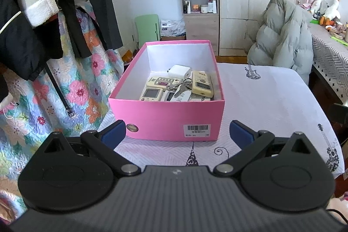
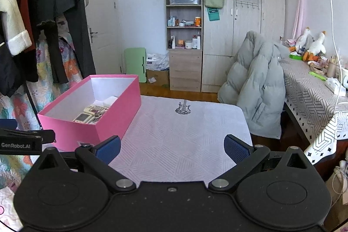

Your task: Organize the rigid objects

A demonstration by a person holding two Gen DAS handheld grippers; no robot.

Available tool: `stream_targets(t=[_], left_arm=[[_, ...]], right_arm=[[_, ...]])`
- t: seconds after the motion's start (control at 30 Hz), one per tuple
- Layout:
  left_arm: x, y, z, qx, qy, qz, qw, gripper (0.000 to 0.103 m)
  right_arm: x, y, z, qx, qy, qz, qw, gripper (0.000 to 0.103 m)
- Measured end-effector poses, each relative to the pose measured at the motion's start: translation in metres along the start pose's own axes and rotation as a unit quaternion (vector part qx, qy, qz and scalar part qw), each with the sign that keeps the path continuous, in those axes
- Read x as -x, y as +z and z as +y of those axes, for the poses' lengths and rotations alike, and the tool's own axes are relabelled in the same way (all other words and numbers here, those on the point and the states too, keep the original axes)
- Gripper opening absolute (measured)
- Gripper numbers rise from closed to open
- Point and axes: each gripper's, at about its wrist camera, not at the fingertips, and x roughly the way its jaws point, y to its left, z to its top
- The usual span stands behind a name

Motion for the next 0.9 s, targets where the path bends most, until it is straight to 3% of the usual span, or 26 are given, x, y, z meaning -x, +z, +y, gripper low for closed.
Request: stream_targets(t=[0.9], left_arm=[[-0.0045, -0.0036, 0.0043, 0.002, 0.012, 0.005, 0.9999, 0.103]], right_arm=[[-0.0009, -0.0004, -0.0013, -0.007, -0.019, 0.008, 1.0, 0.102]])
